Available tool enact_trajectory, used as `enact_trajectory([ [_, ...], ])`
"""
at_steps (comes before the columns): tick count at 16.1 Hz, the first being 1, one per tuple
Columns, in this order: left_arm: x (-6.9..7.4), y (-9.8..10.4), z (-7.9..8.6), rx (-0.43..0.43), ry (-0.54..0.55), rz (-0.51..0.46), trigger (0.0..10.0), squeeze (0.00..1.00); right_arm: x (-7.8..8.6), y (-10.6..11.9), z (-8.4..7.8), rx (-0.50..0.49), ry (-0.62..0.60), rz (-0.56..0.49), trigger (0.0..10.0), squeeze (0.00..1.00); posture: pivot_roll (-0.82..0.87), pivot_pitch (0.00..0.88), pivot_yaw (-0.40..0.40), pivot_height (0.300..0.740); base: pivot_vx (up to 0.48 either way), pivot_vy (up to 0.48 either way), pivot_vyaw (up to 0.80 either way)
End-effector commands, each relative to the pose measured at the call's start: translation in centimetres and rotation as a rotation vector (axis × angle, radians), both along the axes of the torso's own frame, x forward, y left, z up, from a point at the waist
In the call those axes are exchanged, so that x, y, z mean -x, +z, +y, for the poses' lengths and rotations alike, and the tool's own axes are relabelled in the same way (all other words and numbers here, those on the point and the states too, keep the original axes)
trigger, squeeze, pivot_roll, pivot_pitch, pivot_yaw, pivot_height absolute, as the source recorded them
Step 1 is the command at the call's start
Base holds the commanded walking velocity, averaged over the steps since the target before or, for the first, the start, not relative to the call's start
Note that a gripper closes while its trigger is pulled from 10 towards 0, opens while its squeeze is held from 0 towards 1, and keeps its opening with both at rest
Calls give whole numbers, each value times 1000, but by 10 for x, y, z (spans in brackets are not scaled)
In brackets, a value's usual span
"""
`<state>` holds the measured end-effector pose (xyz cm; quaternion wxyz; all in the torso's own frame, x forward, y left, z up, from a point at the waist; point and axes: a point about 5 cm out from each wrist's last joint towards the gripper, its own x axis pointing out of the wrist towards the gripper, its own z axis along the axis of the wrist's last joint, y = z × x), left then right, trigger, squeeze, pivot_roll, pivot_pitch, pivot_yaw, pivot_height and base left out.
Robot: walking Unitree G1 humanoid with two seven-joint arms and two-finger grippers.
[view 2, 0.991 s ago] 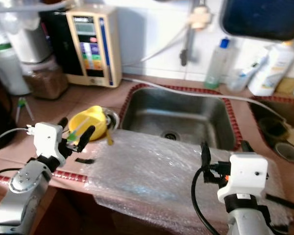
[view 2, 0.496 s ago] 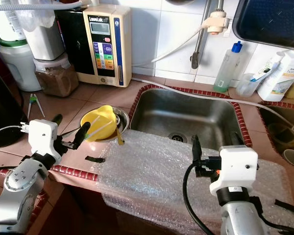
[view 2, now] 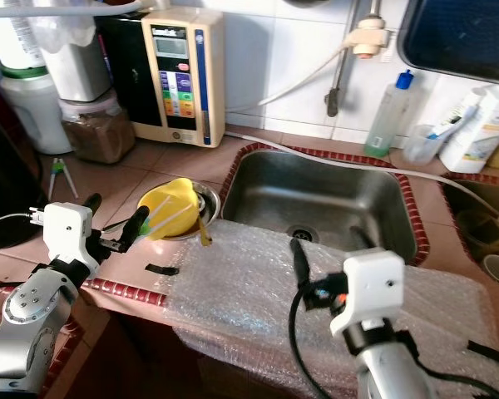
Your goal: Kitchen organization
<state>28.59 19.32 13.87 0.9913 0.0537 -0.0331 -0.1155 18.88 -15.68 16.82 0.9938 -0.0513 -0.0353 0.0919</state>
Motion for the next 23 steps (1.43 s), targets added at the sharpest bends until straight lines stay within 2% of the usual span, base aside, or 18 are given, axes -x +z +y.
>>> enact_trajectory([
  [1,-3,0,4,-9,38,2,10000,0,0,-7,-2,14,-2,32,10000,0,61,14,-13,740,0,0,0],
  [2,-4,-1,4,-3,43,-1,10000,0,0,-10,-4,2,-3,53,10000,0,60,13,-14,740,0,0,0],
  [3,-4,1,5,-6,47,-16,10000,431,0,-12,-3,-3,9,66,10000,0,60,14,-13,740,0,0,0],
  [4,-5,2,5,-7,48,-24,10000,1000,0,-14,-3,-7,18,77,10000,208,61,15,-12,740,0,0,0],
  [5,-6,4,5,-12,54,-40,10000,1000,2,-19,0,-18,47,106,10000,1000,62,15,-12,740,0,0,0],
  [7,-7,6,4,-8,56,-44,10000,1000,3,-25,0,-43,64,148,10000,1000,61,16,-12,740,0,0,0],
  [8,-8,6,3,-5,58,-44,10000,1000,4,-33,-2,-77,73,212,10000,1000,58,15,-12,740,0,0,0],
  [10,-9,4,0,-5,51,-42,10000,1000,6,-43,-4,-88,85,269,10000,1000,57,15,-12,740,0,0,0],
  [11,-9,3,-1,-7,46,-38,10000,176,8,-46,-3,-81,106,281,10000,1000,56,14,-11,740,0,0,0],
  [12,-9,1,-2,-7,42,-32,10000,0,10,-47,-2,-78,125,285,10000,1000,56,14,-11,740,0,0,0],
  [16,-7,-8,-4,-15,5,-10,10000,0,13,-40,2,-133,221,245,10000,1000,48,13,-5,740,0,0,0],
  [17,-7,-8,-5,-14,1,-10,10000,0,14,-38,4,-141,286,244,10000,1000,47,12,-2,740,0,0,0],
  [18,-7,-8,-5,-13,-3,-11,10000,0,16,-36,6,-156,347,253,10000,882,47,12,-1,740,0,0,0],
  [19,-7,-9,-5,-17,-8,-11,10000,0,21,-35,8,-177,413,275,10000,0,48,12,-1,740,0,0,0],
  [23,-7,-9,-2,-26,-27,-6,10000,0,29,-34,-5,-119,434,291,10000,0,48,14,-3,740,0,0,0],
])
